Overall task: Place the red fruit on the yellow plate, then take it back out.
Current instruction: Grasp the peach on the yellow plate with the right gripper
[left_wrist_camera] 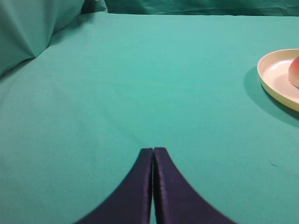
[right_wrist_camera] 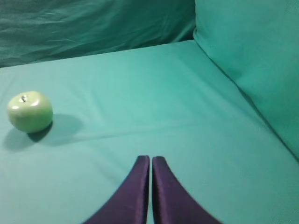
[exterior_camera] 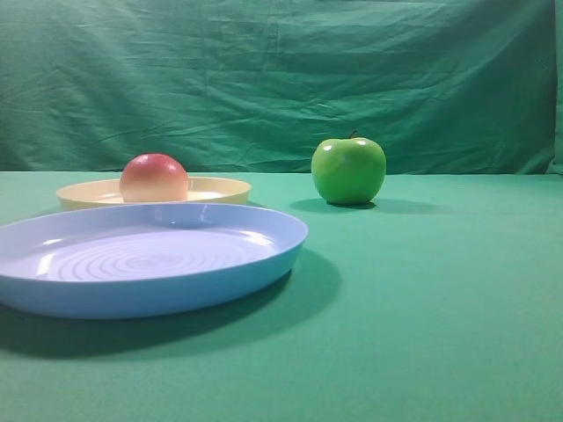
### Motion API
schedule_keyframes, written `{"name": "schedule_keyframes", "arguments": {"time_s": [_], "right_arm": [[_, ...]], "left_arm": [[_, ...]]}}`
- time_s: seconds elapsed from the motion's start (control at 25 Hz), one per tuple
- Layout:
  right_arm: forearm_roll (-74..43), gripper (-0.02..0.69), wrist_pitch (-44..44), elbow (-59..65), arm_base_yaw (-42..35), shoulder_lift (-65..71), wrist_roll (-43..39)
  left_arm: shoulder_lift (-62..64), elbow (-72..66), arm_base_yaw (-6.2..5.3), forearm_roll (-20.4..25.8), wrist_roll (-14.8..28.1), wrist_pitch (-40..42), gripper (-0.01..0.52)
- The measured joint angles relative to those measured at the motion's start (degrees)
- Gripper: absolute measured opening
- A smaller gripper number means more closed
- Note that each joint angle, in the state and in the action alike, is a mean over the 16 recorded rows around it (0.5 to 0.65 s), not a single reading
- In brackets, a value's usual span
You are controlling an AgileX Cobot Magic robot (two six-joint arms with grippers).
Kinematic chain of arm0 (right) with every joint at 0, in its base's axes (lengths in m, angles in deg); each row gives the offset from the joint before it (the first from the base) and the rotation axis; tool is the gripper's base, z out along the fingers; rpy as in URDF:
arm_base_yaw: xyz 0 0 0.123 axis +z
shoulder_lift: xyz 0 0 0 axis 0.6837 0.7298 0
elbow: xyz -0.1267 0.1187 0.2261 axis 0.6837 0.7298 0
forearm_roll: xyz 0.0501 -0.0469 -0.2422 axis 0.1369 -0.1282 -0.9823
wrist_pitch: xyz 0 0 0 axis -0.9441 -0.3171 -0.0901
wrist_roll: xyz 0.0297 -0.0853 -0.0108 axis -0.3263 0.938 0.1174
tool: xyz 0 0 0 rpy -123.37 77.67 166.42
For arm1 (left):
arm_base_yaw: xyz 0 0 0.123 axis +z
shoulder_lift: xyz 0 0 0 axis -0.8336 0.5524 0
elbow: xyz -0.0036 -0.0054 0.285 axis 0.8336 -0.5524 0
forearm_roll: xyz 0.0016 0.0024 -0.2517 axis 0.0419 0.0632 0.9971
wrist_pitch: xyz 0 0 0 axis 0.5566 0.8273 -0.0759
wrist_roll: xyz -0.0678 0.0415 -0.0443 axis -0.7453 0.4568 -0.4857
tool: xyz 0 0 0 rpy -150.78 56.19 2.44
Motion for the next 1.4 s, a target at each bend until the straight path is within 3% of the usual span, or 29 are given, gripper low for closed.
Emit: {"name": "schedule_keyframes", "arguments": {"time_s": [0.32,1.0,1.2,1.4], "right_arm": [[0.2,0.000,3.2,-16.0,7.4,15.6,0.0],[-0.7,0.000,30.9,-24.4,13.3,35.4,1.1],[-1.6,0.000,30.5,-25.8,14.5,37.9,1.7],[-2.6,0.000,24.5,-30.5,17.8,42.4,4.1]], "left_arm": [[0.0,0.0,0.00,0.0,0.0,0.0,0.000],[0.0,0.0,0.00,0.0,0.0,0.0,0.000],[0.0,0.0,0.00,0.0,0.0,0.0,0.000],[0.0,0.0,0.00,0.0,0.0,0.0,0.000]]}}
